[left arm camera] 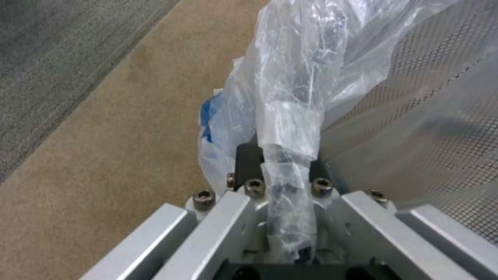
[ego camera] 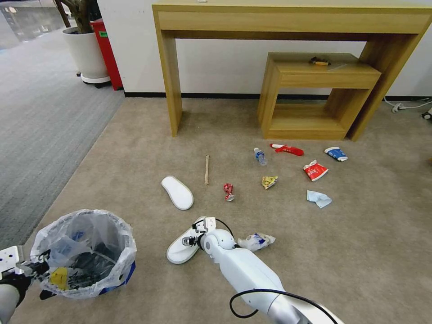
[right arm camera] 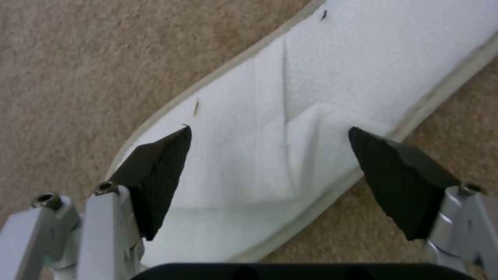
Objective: Pick up the trash bin and place the garbage on the floor into it.
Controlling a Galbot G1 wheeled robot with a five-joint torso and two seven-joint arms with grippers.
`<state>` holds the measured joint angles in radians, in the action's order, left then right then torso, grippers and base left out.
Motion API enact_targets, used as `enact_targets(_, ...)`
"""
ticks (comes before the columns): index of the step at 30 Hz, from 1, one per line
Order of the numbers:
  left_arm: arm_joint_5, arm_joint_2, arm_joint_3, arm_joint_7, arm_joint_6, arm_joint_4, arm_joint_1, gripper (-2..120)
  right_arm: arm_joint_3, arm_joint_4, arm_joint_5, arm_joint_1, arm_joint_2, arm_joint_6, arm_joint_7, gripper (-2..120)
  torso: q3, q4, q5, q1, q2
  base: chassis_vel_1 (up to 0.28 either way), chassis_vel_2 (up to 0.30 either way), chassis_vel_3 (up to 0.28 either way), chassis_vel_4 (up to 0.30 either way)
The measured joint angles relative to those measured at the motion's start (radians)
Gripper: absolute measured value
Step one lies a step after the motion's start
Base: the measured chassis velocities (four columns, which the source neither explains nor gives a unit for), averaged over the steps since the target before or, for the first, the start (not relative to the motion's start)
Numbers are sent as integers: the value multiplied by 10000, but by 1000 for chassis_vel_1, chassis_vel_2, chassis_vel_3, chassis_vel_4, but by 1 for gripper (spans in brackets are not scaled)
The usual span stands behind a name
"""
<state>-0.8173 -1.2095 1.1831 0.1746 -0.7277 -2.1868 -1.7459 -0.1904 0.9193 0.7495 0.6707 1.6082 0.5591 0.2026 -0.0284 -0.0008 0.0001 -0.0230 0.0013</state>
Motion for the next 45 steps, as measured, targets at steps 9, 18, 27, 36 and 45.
enact_targets(9,26,6,-102,27,14,-44,10,0,-62,-49,-157,25,0,-82,-198,70,0,-1,0,0,0,0,0,0,0)
enact_targets(18,33,13,-145,42,19,-81,17,0,-15,-185,-300,38,0,-138,-311,41,0,0,0,1,0,0,0,0,0)
enact_targets(27,45,28,-183,48,25,-127,15,0,13,-221,-559,104,0,-426,-639,7,0,0,0,1,0,0,0,0,0)
enact_targets(36,39,47,-265,68,26,-221,17,0,195,726,-1876,497,-50,-1138,-1414,0,0,2,1,1,0,0,0,0,0)
enact_targets(45,88,111,-539,120,27,-250,118,0,716,2360,-2758,951,-704,-1489,-1750,0,0,-3,0,1,2,0,0,0,0)
